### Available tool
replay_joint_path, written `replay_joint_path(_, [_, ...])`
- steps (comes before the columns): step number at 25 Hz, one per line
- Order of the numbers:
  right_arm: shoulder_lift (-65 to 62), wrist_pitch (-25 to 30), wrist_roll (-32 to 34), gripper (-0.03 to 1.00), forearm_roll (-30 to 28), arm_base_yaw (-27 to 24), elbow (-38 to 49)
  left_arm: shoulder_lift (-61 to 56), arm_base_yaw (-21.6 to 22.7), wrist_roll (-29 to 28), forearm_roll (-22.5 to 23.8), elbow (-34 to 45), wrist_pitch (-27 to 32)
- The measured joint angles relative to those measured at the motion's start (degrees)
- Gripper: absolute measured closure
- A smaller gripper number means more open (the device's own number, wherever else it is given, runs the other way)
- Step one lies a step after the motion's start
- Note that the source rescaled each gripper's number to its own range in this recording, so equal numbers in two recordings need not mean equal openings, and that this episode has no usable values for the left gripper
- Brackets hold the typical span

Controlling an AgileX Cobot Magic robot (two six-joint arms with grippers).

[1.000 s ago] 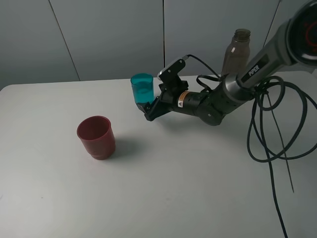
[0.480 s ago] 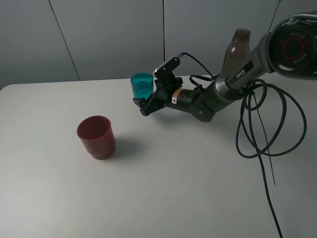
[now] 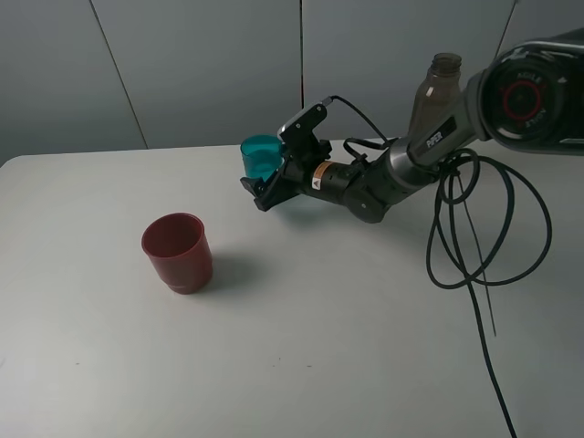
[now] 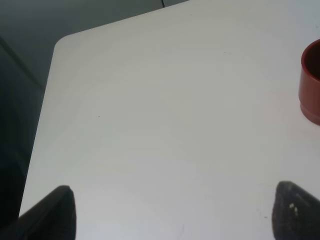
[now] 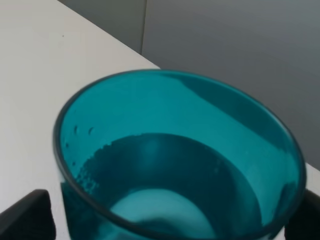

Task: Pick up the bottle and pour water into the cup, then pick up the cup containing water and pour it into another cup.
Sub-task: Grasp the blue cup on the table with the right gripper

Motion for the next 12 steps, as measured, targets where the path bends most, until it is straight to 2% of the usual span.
replay_joint_path(12, [3.62, -1.05, 3.48, -0.03, 0.04, 0.94, -4.81, 0.0, 0.0, 0.1, 0.0, 0.0, 0.0])
